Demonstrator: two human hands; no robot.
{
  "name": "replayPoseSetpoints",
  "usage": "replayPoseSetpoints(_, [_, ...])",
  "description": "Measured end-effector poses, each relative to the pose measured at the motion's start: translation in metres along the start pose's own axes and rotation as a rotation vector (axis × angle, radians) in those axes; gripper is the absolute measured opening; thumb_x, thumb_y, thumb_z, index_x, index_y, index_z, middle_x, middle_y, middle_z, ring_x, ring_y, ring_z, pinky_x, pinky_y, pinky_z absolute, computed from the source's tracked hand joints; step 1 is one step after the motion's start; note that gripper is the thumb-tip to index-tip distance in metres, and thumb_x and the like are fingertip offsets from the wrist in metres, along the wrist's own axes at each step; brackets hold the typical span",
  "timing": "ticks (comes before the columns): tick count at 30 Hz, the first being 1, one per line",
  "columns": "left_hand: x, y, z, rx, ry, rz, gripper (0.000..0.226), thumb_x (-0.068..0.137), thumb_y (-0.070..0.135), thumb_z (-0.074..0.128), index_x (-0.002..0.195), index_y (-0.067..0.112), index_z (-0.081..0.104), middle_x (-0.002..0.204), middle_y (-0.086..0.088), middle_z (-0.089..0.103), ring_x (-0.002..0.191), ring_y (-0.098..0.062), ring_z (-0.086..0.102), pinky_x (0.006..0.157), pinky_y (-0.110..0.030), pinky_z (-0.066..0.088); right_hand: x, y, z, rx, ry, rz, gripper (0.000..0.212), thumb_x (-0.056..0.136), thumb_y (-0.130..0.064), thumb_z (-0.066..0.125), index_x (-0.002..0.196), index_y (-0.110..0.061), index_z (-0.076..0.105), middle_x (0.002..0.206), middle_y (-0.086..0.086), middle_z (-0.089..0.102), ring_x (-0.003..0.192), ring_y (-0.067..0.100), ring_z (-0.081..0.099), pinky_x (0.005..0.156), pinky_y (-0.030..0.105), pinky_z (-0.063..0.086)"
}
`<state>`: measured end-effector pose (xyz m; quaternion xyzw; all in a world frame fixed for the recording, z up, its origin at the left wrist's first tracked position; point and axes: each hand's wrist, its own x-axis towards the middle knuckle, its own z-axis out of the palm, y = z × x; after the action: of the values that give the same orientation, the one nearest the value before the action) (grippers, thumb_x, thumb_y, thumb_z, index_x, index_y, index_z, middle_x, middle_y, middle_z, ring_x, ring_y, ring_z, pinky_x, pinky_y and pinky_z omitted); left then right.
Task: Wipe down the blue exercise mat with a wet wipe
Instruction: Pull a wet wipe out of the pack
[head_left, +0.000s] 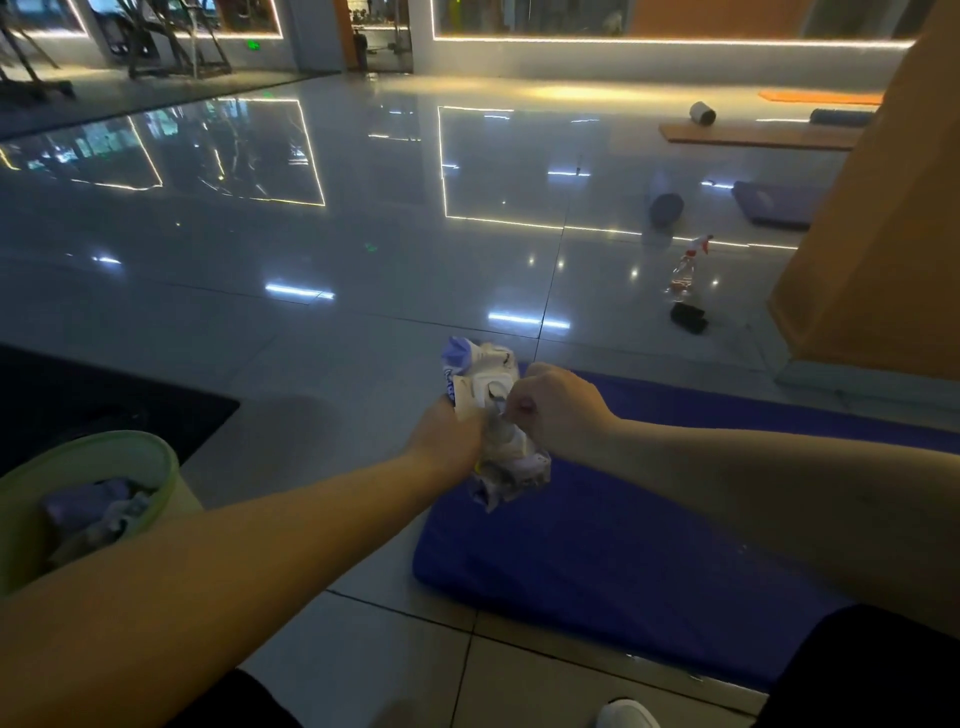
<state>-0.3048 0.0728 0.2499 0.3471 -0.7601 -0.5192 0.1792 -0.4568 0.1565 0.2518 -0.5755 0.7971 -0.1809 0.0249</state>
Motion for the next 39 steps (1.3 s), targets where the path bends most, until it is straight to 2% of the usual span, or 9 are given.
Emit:
replayPoseSetpoints(5, [-0.001, 0.001, 0.001, 0.009, -0.031, 0.104, 0.011, 0.102, 0.026, 0.051, 0.107, 0.025, 0.062, 0.1, 0.003, 0.064, 0.095, -0.016, 0.061, 0.079, -0.029, 0.05, 0.001, -0.007, 0.001, 0.175, -0.068, 0.11, 0.035, 0.1, -0.027, 0.054, 0.067, -0.018, 0.061, 0.077, -0.008, 0.05, 0.072, 0.016, 0.053, 0.065, 0.033, 0.045])
replayPoseSetpoints(8, [-0.001, 0.002, 0.002, 0.006, -0.025, 0.108, 0.011, 0.101, 0.022, 0.052, 0.099, 0.026, 0.062, 0.095, 0.003, 0.064, 0.089, -0.012, 0.061, 0.071, -0.024, 0.047, 0.001, -0.011, -0.002, 0.268, -0.1, 0.277, 0.055, 0.104, -0.043, 0.047, 0.064, -0.009, 0.061, 0.059, -0.001, 0.054, 0.054, 0.014, 0.051, 0.053, 0.03, 0.037])
replayPoseSetpoints(11, [0.001, 0.003, 0.001, 0.03, 0.012, 0.09, 0.015, 0.101, 0.016, 0.048, 0.107, 0.019, 0.062, 0.097, 0.002, 0.064, 0.092, -0.015, 0.061, 0.07, -0.025, 0.047, 0.001, -0.013, -0.001, 0.238, -0.087, 0.31, 0.046, 0.099, -0.035, 0.059, 0.056, -0.018, 0.056, 0.058, -0.002, 0.056, 0.053, 0.013, 0.053, 0.05, 0.027, 0.034])
replayPoseSetpoints(15, [0.0, 0.004, 0.004, 0.053, 0.017, 0.074, 0.019, 0.102, 0.015, 0.045, 0.115, 0.023, 0.056, 0.097, 0.009, 0.059, 0.09, -0.007, 0.057, 0.072, -0.022, 0.045, 0.002, -0.015, 0.004, 0.223, 0.021, 0.318, 0.032, 0.09, -0.031, 0.066, 0.059, -0.026, 0.061, 0.069, -0.006, 0.063, 0.068, 0.013, 0.061, 0.056, 0.028, 0.042])
replayPoseSetpoints(18, [0.0, 0.006, 0.007, 0.037, -0.009, 0.069, 0.021, 0.102, 0.018, 0.046, 0.119, 0.021, 0.057, 0.104, 0.003, 0.063, 0.101, -0.019, 0.061, 0.086, -0.035, 0.052, 0.002, -0.018, 0.004, 0.229, 0.046, 0.37, 0.03, 0.094, -0.031, 0.061, 0.065, -0.025, 0.065, 0.072, -0.007, 0.061, 0.068, 0.013, 0.059, 0.054, 0.027, 0.039])
replayPoseSetpoints(23, [-0.002, 0.01, 0.013, 0.034, -0.05, 0.076, 0.026, 0.099, 0.032, 0.045, 0.121, 0.028, 0.058, 0.108, 0.0, 0.066, 0.102, -0.02, 0.063, 0.094, -0.05, 0.054, 0.005, -0.025, 0.004, 0.249, 0.019, 0.491, 0.044, 0.097, -0.023, 0.056, 0.055, -0.019, 0.045, 0.059, -0.002, 0.045, 0.052, 0.014, 0.041, 0.048, 0.025, 0.028])
replayPoseSetpoints(31, [-0.001, 0.008, 0.021, -0.031, -0.059, 0.078, 0.023, 0.101, 0.024, 0.049, 0.122, 0.028, 0.057, 0.109, 0.0, 0.066, 0.102, -0.014, 0.064, 0.096, -0.044, 0.054, 0.011, -0.018, 0.007, 0.616, 0.062, 0.688, 0.034, 0.087, -0.021, 0.071, 0.057, -0.014, 0.058, 0.054, 0.0, 0.048, 0.048, 0.013, 0.042, 0.049, 0.024, 0.034])
replayPoseSetpoints(36, [0.003, 0.012, 0.014, -0.164, 0.087, 0.002, 0.014, 0.1, 0.025, 0.056, 0.11, 0.021, 0.066, 0.096, 0.001, 0.071, 0.088, -0.014, 0.066, 0.078, -0.031, 0.055, 0.009, -0.014, 0.002, 0.702, 0.003, 0.576, 0.03, 0.094, -0.028, 0.061, 0.07, -0.012, 0.065, 0.06, 0.0, 0.061, 0.053, 0.014, 0.055, 0.05, 0.022, 0.042])
replayPoseSetpoints(39, [0.007, 0.009, 0.004, -0.239, 0.165, -0.078, 0.019, 0.097, 0.016, 0.057, 0.114, 0.019, 0.067, 0.1, -0.002, 0.071, 0.086, -0.015, 0.065, 0.074, -0.029, 0.052, 0.009, -0.016, 0.0, 0.871, -0.037, 0.542, 0.022, 0.097, -0.023, 0.056, 0.086, -0.01, 0.07, 0.073, 0.003, 0.071, 0.061, 0.014, 0.061, 0.057, 0.027, 0.051])
